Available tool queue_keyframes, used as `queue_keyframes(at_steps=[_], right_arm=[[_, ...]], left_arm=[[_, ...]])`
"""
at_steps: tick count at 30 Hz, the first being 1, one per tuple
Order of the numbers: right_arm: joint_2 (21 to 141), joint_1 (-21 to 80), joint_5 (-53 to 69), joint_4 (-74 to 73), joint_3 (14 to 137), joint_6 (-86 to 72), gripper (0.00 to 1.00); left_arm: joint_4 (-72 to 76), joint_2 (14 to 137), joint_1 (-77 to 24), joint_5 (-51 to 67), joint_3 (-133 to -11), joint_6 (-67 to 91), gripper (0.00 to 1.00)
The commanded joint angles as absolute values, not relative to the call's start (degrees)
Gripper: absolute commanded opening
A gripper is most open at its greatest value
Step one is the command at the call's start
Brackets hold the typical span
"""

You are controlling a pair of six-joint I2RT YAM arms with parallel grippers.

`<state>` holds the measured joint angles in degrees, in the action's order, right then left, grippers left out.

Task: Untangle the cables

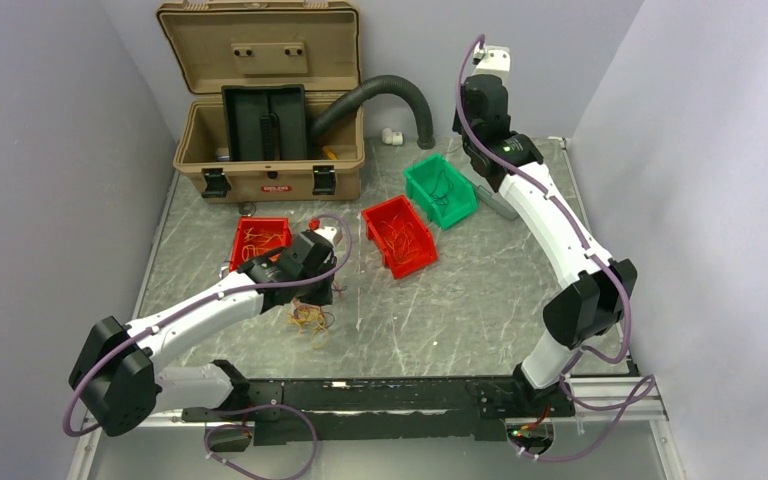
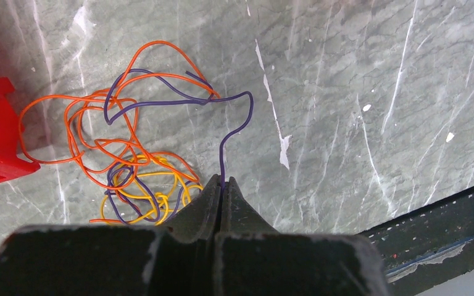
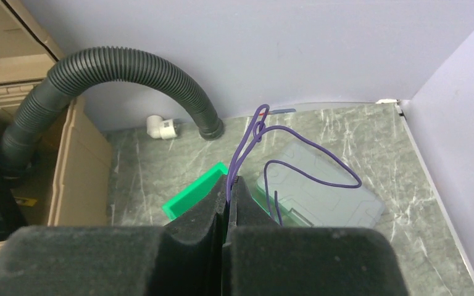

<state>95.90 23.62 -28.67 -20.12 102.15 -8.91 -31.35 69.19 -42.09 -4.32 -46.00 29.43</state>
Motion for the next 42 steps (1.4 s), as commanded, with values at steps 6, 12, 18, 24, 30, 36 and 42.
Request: queue_keyframes(at_steps=[6, 12, 18, 24, 30, 36, 42], right_arm=[[93.69, 22.94, -32.05, -18.42, 99.01, -6.92, 0.00], [94.21, 22.59, -34.40, -16.26, 95.63, -5.46, 0.00], [96.93, 22.12, -38.81, -13.84, 94.13, -4.00, 0.00], [103.43, 21.95, -40.73, -13.07, 94.75, -4.78, 0.00], [108.12, 22.31, -40.22, -14.70, 94.74, -5.80, 0.00], [109.44, 24.23, -34.84, -14.78, 94.00, -6.77, 0.00], [112.00, 24.87, -28.23, -16.46, 95.50, -9.83, 0.00]], left_arm=[[-31.31, 68.06, -42.53, -3.66, -47.20, 29.62, 0.00], [-31.45, 68.82, -42.71, -3.52, -47.95, 29.71, 0.00], [-31.54, 69.96, -42.90, -3.36, -49.01, 29.45, 0.00], [-31.13, 71.41, -43.18, -2.87, -49.70, 29.62, 0.00], [-31.69, 71.42, -43.37, -3.88, -49.86, 29.44, 0.00], [-31.16, 72.56, -43.41, -3.25, -49.96, 29.40, 0.00], [-31.26, 72.49, -43.44, -3.60, -50.32, 29.26, 0.00]])
